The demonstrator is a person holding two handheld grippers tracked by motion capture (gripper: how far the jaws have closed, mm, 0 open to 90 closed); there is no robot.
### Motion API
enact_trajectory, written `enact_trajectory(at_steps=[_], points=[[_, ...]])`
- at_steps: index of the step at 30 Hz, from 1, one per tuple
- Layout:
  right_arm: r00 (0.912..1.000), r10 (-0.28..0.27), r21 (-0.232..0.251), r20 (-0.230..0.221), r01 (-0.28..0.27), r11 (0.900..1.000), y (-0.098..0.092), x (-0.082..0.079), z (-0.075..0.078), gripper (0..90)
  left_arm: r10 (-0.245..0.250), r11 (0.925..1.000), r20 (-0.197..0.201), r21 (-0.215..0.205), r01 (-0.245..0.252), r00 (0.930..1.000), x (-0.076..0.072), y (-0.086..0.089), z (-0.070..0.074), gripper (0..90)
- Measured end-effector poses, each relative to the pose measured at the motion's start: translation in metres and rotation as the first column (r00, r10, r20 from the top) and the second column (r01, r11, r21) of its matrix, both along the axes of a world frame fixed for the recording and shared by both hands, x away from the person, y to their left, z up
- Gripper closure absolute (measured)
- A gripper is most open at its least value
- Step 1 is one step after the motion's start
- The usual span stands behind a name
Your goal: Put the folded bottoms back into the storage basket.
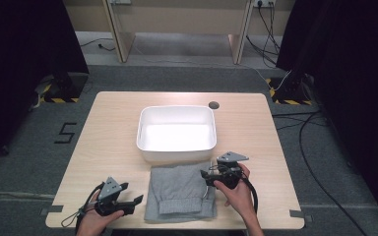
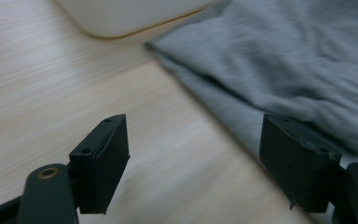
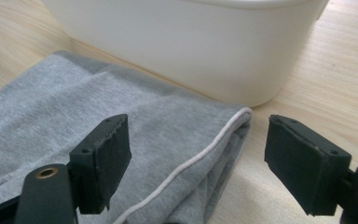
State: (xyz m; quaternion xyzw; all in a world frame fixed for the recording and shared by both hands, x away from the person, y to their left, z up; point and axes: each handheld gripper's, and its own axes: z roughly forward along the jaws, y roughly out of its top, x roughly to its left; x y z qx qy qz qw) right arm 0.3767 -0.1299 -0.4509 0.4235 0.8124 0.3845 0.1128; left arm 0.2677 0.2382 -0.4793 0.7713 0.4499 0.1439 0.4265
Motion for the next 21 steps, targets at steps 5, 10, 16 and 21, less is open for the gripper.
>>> enact_trajectory(at_steps=[5, 10, 16, 21], points=[[0.9999, 0.009, -0.02, 0.008, -0.009, 1.0, 0.002, -0.002, -0.001, 23.6, -0.083, 0.9962, 0.034, -0.022, 0.084, 0.996, -0.02, -0.024, 0.009, 20.0], [1.0, 0.008, -0.018, 0.005, -0.008, 1.0, 0.001, -0.001, -0.001, 23.9, -0.129, 0.9911, -0.013, -0.036, 0.128, 0.9916, -0.028, -0.046, 0.007, 14.9], [0.9997, 0.023, -0.02, 0.001, -0.023, 1.0, 0.003, -0.001, -0.003, 24.3, -0.113, 0.9931, -0.073, 0.022, 0.115, 0.9909, -0.024, -0.062, -0.006, 14.8], [0.9998, 0.02, -0.018, 0.003, -0.02, 1.0, 0.001, -0.001, -0.003, 24.3, -0.109, 0.9933, -0.07, 0.029, 0.112, 0.9916, -0.022, -0.07, -0.012, 14.1]])
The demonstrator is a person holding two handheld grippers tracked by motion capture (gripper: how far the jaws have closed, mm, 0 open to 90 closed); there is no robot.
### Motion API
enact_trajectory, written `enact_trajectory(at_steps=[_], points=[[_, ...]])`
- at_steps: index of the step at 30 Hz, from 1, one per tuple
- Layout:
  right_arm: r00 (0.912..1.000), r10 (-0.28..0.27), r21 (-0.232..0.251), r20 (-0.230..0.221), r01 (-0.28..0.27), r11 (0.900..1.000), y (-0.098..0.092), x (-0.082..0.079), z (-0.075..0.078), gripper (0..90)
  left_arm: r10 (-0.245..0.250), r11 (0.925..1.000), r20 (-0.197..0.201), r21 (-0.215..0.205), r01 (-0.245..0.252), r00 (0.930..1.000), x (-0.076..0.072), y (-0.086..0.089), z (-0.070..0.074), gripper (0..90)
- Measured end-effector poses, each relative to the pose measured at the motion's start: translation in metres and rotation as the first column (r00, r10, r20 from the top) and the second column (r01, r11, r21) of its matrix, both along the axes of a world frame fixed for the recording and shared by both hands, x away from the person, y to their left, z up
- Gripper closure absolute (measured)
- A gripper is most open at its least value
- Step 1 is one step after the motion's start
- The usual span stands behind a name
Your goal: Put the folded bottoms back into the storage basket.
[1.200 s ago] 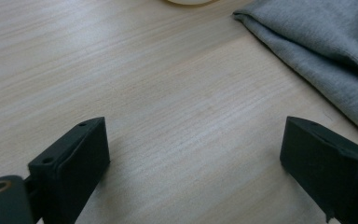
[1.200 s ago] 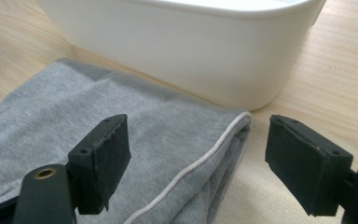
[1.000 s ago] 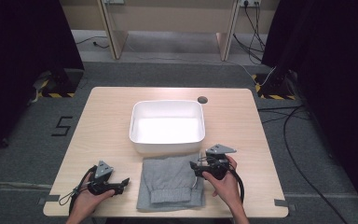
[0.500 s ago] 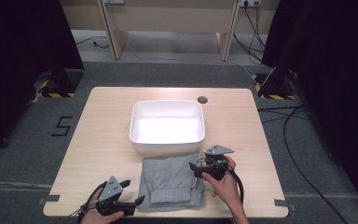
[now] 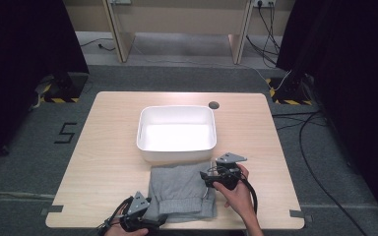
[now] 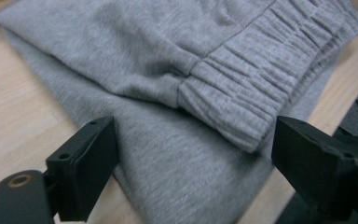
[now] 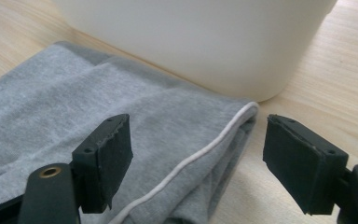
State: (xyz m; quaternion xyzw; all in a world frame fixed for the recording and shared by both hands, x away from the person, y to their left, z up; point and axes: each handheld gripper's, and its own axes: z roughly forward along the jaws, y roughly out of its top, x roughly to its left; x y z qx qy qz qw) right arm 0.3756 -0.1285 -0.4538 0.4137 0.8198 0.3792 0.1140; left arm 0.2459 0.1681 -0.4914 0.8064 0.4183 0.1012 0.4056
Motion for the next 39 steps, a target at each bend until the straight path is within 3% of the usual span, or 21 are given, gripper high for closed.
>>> enact_trajectory(at_steps=[6, 11, 15, 23, 30, 32, 36, 39], points=[[1.0, -0.005, 0.008, 0.001, 0.005, 1.0, -0.003, 0.001, 0.001, 24.5, -0.019, 0.9996, 0.047, 0.02, 0.018, 0.9987, 0.001, -0.007, -0.002, 23.7], [1.0, 0.0, 0.006, 0.003, 0.0, 1.0, -0.002, 0.002, 0.001, 24.5, -0.046, 0.9981, 0.048, -0.04, 0.048, 0.9978, 0.001, -0.004, -0.003, 59.0], [0.9999, 0.007, 0.005, 0.008, -0.007, 1.0, -0.002, 0.002, 0.001, 24.5, -0.076, 0.9958, 0.047, -0.048, 0.078, 0.996, -0.001, 0.0, -0.003, 71.5], [0.9997, 0.022, 0.032, 0.011, -0.022, 0.999, 0.0, -0.003, 0.009, 24.4, -0.128, 0.9898, 0.002, -0.062, 0.128, 0.9917, -0.002, 0.027, 0.0, 73.7], [0.9972, 0.073, 0.035, -0.018, -0.072, 0.997, 0.012, -0.003, 0.004, 23.3, -0.123, 0.9897, -0.008, -0.074, 0.122, 0.9924, 0.0, 0.048, -0.002, 74.3], [0.9944, 0.098, 0.02, -0.04, -0.097, 0.995, 0.016, -0.002, -0.001, 22.8, -0.121, 0.9894, -0.016, -0.083, 0.119, 0.9925, 0.001, 0.049, -0.002, 74.2], [0.988, 0.123, -0.002, -0.094, -0.123, 0.992, 0.021, 0.006, -0.013, 21.9, -0.088, 0.9951, -0.008, -0.047, 0.087, 0.9961, 0.004, 0.054, 0.0, 73.7], [0.9788, 0.123, 0.022, -0.164, -0.121, 0.992, 0.023, 0.013, -0.026, 22.8, -0.057, 0.9952, -0.034, -0.082, 0.054, 0.9978, 0.007, 0.06, -0.001, 69.7]])
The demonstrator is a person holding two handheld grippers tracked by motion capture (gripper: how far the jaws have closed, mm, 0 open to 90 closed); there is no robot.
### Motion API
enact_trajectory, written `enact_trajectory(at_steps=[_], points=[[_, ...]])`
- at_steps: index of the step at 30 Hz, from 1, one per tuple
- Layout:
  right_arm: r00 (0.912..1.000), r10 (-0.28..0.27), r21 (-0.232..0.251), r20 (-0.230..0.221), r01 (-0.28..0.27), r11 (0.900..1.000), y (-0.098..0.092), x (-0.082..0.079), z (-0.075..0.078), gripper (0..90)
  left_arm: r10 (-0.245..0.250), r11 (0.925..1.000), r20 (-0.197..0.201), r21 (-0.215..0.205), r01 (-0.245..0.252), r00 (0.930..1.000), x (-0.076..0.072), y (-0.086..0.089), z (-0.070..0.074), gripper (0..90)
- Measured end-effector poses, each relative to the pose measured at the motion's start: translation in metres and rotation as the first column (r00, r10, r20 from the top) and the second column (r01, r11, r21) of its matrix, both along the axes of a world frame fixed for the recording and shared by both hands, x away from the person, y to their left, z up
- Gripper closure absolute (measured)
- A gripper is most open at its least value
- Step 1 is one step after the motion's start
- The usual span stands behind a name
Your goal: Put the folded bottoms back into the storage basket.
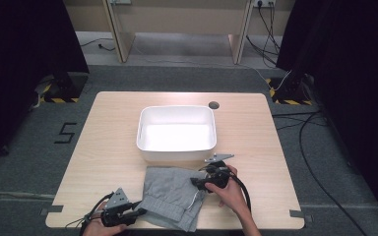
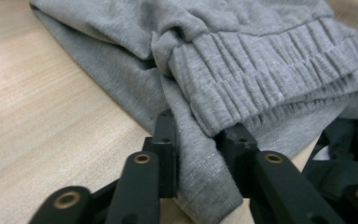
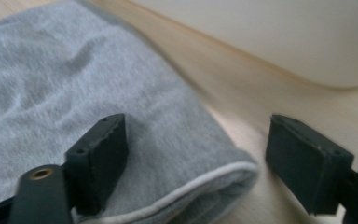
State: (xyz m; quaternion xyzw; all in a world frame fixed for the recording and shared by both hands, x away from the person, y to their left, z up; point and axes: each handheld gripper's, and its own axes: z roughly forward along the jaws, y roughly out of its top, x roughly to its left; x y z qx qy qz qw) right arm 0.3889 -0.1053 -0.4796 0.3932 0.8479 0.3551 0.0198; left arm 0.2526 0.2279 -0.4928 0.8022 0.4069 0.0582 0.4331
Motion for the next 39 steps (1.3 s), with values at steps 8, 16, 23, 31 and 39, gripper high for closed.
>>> enact_trajectory(at_steps=[8, 16, 23, 31, 39], points=[[0.9995, 0.017, 0.022, 0.027, -0.017, 1.0, 0.002, -0.012, -0.002, 36.4, 0.029, 0.9929, 0.047, 0.114, -0.035, 0.9984, -0.011, -0.008, 0.003, 34.9], [0.9994, 0.025, 0.031, 0.025, -0.026, 0.999, 0.003, -0.014, -0.002, 41.6, 0.14, 0.9826, 0.022, 0.121, -0.141, 0.9899, -0.009, -0.009, 0.004, 24.2], [0.9993, 0.024, 0.037, 0.029, -0.025, 0.999, 0.003, -0.016, -0.002, 42.7, 0.133, 0.9874, 0.0, 0.086, -0.132, 0.9911, -0.009, -0.013, 0.005, 27.4], [0.9989, 0.038, 0.046, 0.027, -0.039, 0.998, 0.003, -0.019, -0.003, 49.5, 0.099, 0.9951, 0.023, 0.002, -0.099, 0.9948, -0.002, -0.021, -0.001, 60.6], [0.9966, 0.049, 0.082, 0.066, -0.055, 0.995, -0.001, -0.021, 0.001, 67.4, 0.062, 0.9975, 0.091, 0.028, -0.065, 0.9939, -0.005, -0.024, 0.003, 73.0]])
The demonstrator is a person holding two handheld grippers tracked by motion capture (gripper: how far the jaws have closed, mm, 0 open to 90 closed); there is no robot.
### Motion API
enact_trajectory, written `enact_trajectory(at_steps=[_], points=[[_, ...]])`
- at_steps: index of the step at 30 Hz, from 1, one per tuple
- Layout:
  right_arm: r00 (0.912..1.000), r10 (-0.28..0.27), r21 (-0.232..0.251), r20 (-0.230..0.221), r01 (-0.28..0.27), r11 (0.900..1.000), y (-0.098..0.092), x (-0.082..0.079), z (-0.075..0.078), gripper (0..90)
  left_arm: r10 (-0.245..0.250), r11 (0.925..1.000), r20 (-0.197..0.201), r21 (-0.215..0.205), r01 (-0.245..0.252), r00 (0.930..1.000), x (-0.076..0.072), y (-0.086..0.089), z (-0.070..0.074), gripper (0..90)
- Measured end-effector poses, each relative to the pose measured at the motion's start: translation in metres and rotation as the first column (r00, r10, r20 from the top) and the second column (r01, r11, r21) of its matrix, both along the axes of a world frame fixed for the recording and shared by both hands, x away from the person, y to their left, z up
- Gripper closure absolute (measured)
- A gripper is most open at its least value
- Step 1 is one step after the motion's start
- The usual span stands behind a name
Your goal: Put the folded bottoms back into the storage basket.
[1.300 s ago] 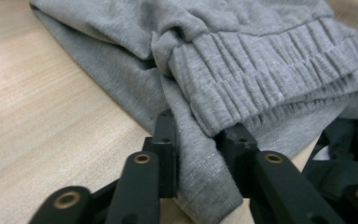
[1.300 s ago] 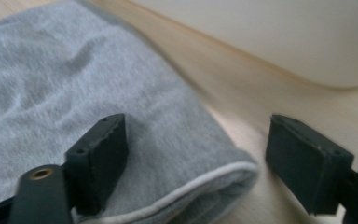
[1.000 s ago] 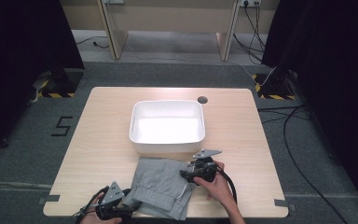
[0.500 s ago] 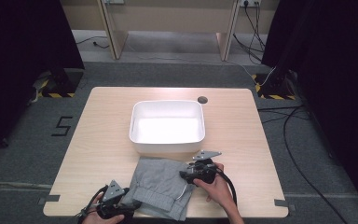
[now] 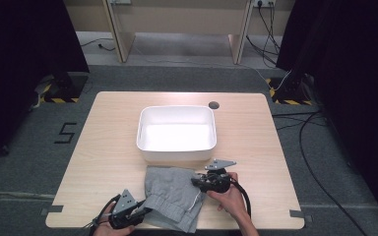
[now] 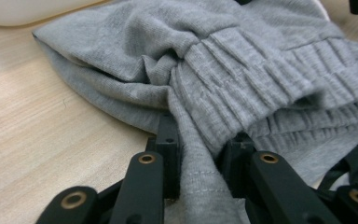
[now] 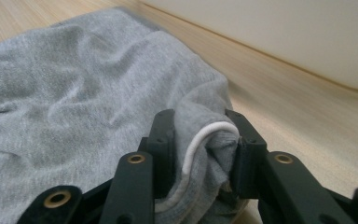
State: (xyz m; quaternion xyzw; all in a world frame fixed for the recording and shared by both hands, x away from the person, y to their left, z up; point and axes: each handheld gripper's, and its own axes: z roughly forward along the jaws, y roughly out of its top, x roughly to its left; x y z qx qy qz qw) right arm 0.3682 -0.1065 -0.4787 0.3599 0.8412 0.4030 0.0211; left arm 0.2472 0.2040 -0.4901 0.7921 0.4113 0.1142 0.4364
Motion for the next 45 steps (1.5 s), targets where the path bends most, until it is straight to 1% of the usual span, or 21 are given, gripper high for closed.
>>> enact_trajectory(at_steps=[3, 5, 7, 8, 12, 16, 17, 20, 22, 24, 25, 27, 29, 31, 33, 36, 38, 39, 42, 43, 45], points=[[0.9997, 0.001, 0.008, 0.023, -0.001, 1.0, 0.001, -0.002, 0.002, 68.7, -0.007, 0.9999, -0.001, -0.014, 0.007, 1.0, -0.001, 0.0, 0.006, 73.8], [0.9996, -0.001, 0.016, 0.03, 0.0, 1.0, 0.0, -0.004, 0.006, 69.1, -0.023, 0.9993, 0.001, -0.029, 0.023, 0.9997, -0.003, -0.001, 0.01, 73.9], [0.9984, 0.008, 0.024, 0.055, -0.009, 1.0, -0.001, -0.007, 0.013, 69.5, -0.041, 0.9986, 0.007, -0.034, 0.041, 0.9991, -0.006, -0.003, 0.014, 74.0], [0.9981, 0.011, 0.025, 0.06, -0.013, 1.0, 0.0, -0.008, 0.016, 69.5, -0.054, 0.9979, 0.011, -0.034, 0.054, 0.9985, -0.008, -0.004, 0.017, 74.0], [0.9937, 0.035, 0.025, 0.107, -0.037, 0.999, 0.002, -0.016, 0.03, 69.7, -0.076, 0.996, 0.027, -0.046, 0.077, 0.9968, -0.011, -0.005, 0.025, 74.0], [0.9906, 0.04, 0.046, 0.131, -0.047, 0.998, 0.002, -0.02, 0.042, 69.9, -0.063, 0.9953, 0.049, -0.07, 0.067, 0.9968, -0.014, -0.002, 0.034, 74.0], [0.9891, 0.042, 0.051, 0.141, -0.05, 0.997, 0.001, -0.02, 0.045, 69.9, -0.069, 0.9947, 0.056, -0.072, 0.073, 0.996, -0.015, -0.002, 0.037, 74.0], [0.9866, 0.049, 0.063, 0.156, -0.059, 0.996, 0.002, -0.022, 0.055, 69.9, -0.075, 0.9931, 0.069, -0.085, 0.08, 0.9948, -0.018, 0.0, 0.045, 74.1], [0.9844, 0.058, 0.058, 0.166, -0.069, 0.996, 0.004, -0.022, 0.064, 70.0, -0.079, 0.9926, 0.082, -0.085, 0.086, 0.9935, -0.018, 0.001, 0.053, 74.0], [0.9821, 0.066, 0.067, 0.176, -0.079, 0.995, 0.005, -0.022, 0.072, 69.9, -0.082, 0.9924, 0.09, -0.084, 0.089, 0.9926, -0.018, 0.003, 0.06, 74.0], [0.9812, 0.073, 0.074, 0.179, -0.087, 0.993, 0.005, -0.021, 0.075, 70.0, -0.085, 0.9924, 0.092, -0.081, 0.093, 0.9921, -0.018, 0.004, 0.064, 74.0], [0.9807, 0.078, 0.093, 0.179, -0.096, 0.991, 0.005, -0.021, 0.083, 70.0, -0.085, 0.9915, 0.094, -0.091, 0.093, 0.9919, -0.018, 0.007, 0.072, 74.0], [0.9805, 0.085, 0.097, 0.177, -0.104, 0.99, 0.005, -0.02, 0.09, 70.0, -0.088, 0.9916, 0.1, -0.085, 0.097, 0.991, -0.018, 0.009, 0.078, 73.9], [0.9784, 0.098, 0.098, 0.182, -0.117, 0.988, 0.007, -0.02, 0.095, 70.0, -0.096, 0.9915, 0.111, -0.077, 0.105, 0.9892, -0.018, 0.009, 0.084, 73.9], [0.9769, 0.1, 0.097, 0.189, -0.12, 0.988, 0.008, -0.019, 0.099, 70.0, -0.101, 0.9906, 0.113, -0.08, 0.111, 0.9885, -0.016, 0.01, 0.089, 73.9], [0.9747, 0.104, 0.101, 0.198, -0.126, 0.987, 0.009, -0.014, 0.107, 70.0, -0.104, 0.9906, 0.131, -0.075, 0.115, 0.9859, -0.011, 0.01, 0.098, 73.9], [0.9729, 0.102, 0.099, 0.208, -0.124, 0.987, 0.009, -0.01, 0.115, 70.0, -0.107, 0.9902, 0.149, -0.073, 0.119, 0.983, -0.007, 0.01, 0.106, 73.8], [0.9699, 0.101, 0.099, 0.221, -0.125, 0.987, 0.009, -0.007, 0.12, 70.0, -0.104, 0.9903, 0.159, -0.075, 0.117, 0.9819, -0.005, 0.01, 0.11, 73.8], [0.9696, 0.098, 0.106, 0.224, -0.124, 0.987, 0.009, 0.0, 0.133, 70.0, -0.107, 0.9885, 0.166, -0.088, 0.123, 0.9803, 0.004, 0.011, 0.119, 73.8], [0.9679, 0.096, 0.101, 0.232, -0.123, 0.987, 0.009, 0.004, 0.138, 70.0, -0.108, 0.9887, 0.166, -0.086, 0.123, 0.9803, 0.007, 0.011, 0.121, 73.8], [0.9667, 0.092, 0.098, 0.238, -0.119, 0.988, 0.009, 0.008, 0.145, 70.0, -0.101, 0.9897, 0.18, -0.082, 0.117, 0.9785, 0.014, 0.011, 0.126, 73.8]])
